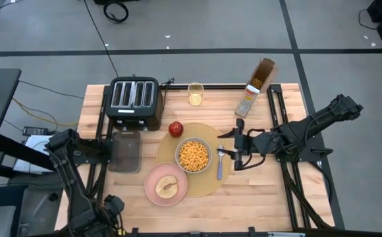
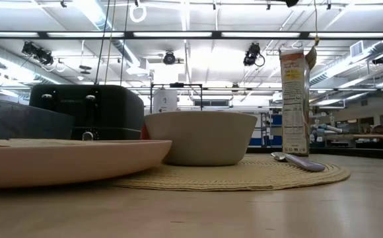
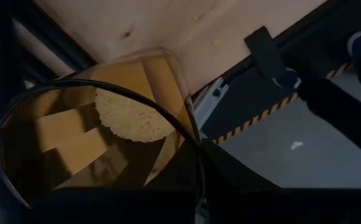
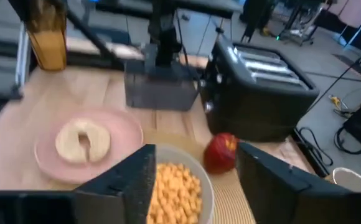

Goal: Arrange a breakfast setting
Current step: Put the orange cup on the table mat to the top right of the gray bowl

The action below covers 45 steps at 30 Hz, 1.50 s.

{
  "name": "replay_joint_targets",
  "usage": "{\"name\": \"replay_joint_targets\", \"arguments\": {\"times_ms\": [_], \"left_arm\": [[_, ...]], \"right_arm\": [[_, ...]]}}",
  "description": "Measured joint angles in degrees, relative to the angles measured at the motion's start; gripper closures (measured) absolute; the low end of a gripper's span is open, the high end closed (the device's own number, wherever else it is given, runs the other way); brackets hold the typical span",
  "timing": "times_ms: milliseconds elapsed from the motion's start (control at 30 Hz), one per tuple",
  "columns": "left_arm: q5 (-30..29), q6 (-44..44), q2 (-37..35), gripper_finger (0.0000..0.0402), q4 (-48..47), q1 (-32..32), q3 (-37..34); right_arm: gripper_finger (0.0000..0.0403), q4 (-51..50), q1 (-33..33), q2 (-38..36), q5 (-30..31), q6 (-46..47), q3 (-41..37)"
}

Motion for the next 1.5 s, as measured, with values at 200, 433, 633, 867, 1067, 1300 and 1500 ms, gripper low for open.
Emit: {"name": "replay_joint_targets", "arguments": {"times_ms": [200,433,633,867,1067,1300,1500], "left_arm": [[-3.54,11.18,-0.03,0.0389,-12.02,4.37,8.94],[-5.53,31.43,-0.17,0.0389,-13.99,13.71,13.65],[-11.12,46.58,-0.14,0.0389,-14.14,22.72,17.65],[-16.5,60.97,-0.15,0.0389,-14.05,30.12,21.2],[-16.5,68.07,-0.15,0.0389,-13.89,32.47,21.61],[-17.97,71.07,-0.15,0.0389,-14.16,33.31,21.61],[-20.47,73.51,-0.15,0.0389,-12.29,33.28,21.59]], "right_arm": [[0.0115,8.96,-0.11,2.52,0.79,0.13,0.02],[0.0056,24.06,-0.09,11.31,-6.05,0.96,0.84],[0.0048,24.87,0.0,21.15,-12.5,3.07,9.67],[0.0048,22.83,-2.59,31.63,-19.3,9.12,17.22],[0.0048,21.91,-6.82,36.19,-24.37,10.13,20.13],[0.0048,25.73,-9.46,40.49,-33.06,9.51,20.65],[0.0048,28.92,-10.46,43.25,-28.51,9.44,20.61]]}}
